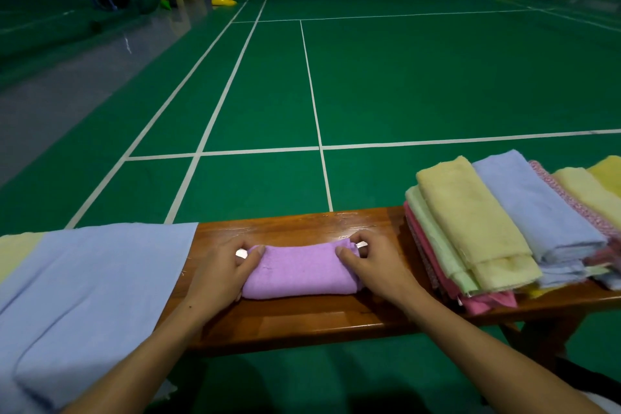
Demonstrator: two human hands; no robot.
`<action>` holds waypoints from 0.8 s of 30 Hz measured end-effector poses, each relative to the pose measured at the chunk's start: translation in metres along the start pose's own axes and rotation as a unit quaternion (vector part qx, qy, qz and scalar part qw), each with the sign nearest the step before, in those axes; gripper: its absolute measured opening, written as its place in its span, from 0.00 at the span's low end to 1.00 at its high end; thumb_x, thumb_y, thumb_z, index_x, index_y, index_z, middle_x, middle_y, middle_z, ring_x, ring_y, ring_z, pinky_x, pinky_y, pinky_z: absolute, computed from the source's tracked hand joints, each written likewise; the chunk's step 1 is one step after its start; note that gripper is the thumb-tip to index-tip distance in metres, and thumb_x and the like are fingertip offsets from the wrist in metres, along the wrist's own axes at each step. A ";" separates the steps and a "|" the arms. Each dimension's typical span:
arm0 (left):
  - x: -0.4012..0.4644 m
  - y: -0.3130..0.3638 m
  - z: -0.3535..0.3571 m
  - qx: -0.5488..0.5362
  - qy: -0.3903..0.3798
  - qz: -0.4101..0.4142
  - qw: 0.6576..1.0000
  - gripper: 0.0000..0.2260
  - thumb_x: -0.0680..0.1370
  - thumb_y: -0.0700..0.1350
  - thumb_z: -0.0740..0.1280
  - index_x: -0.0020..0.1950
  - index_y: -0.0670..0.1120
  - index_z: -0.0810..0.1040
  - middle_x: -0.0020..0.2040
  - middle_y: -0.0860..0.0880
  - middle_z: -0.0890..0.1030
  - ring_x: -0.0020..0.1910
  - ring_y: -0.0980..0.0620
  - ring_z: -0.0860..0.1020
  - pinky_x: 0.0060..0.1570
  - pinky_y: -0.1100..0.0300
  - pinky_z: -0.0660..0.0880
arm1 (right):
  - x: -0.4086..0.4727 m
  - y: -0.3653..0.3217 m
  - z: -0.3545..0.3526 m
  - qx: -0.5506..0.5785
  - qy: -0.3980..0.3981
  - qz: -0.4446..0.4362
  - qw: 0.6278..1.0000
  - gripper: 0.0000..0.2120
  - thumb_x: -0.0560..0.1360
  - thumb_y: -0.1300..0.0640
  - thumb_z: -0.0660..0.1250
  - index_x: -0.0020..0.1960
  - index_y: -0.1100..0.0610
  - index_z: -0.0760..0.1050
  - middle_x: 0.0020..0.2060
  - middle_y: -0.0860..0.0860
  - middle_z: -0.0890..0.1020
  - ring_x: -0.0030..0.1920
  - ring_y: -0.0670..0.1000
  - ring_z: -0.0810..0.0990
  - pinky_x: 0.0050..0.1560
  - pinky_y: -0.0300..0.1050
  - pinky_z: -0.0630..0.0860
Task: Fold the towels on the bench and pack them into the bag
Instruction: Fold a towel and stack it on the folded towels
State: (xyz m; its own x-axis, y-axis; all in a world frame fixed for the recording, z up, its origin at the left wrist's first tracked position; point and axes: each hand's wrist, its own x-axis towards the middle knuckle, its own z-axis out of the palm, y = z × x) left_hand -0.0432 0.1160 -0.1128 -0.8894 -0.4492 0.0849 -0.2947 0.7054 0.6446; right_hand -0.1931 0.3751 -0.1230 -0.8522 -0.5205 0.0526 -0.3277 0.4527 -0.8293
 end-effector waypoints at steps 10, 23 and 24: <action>0.004 0.001 -0.006 0.117 0.055 0.054 0.990 0.07 0.81 0.60 0.69 0.51 0.58 0.77 0.43 0.61 0.81 0.41 0.59 0.80 0.38 0.68 0.73 | -0.007 -0.017 -0.004 -0.222 0.054 -0.004 0.974 0.12 0.79 0.36 0.66 0.51 0.45 0.74 0.49 0.42 0.80 0.47 0.46 0.78 0.39 0.43 0.69; -0.008 0.003 0.026 0.214 -0.054 0.149 0.964 0.33 0.83 0.69 0.45 0.83 0.56 0.65 0.82 0.56 0.67 0.81 0.57 0.62 0.77 0.61 0.53 | -0.023 -0.029 0.037 -0.373 -0.117 -0.203 0.898 0.38 0.85 0.35 0.36 0.84 0.56 0.57 0.84 0.54 0.60 0.85 0.55 0.51 0.84 0.58 0.48; -0.008 0.002 0.024 0.213 -0.055 0.142 0.965 0.34 0.82 0.70 0.44 0.83 0.57 0.65 0.82 0.57 0.67 0.81 0.57 0.62 0.77 0.59 0.55 | -0.020 -0.029 0.031 -0.370 -0.125 -0.185 0.902 0.40 0.83 0.35 0.34 0.85 0.56 0.55 0.84 0.53 0.58 0.85 0.54 0.50 0.84 0.56 0.47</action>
State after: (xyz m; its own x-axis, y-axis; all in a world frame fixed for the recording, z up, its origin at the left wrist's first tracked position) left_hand -0.0454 0.1341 -0.1308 -0.9802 -0.1599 0.1169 -0.1292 0.9635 0.2344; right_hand -0.1538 0.3496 -0.1174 -0.5402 -0.8403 0.0451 -0.8321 0.5254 -0.1776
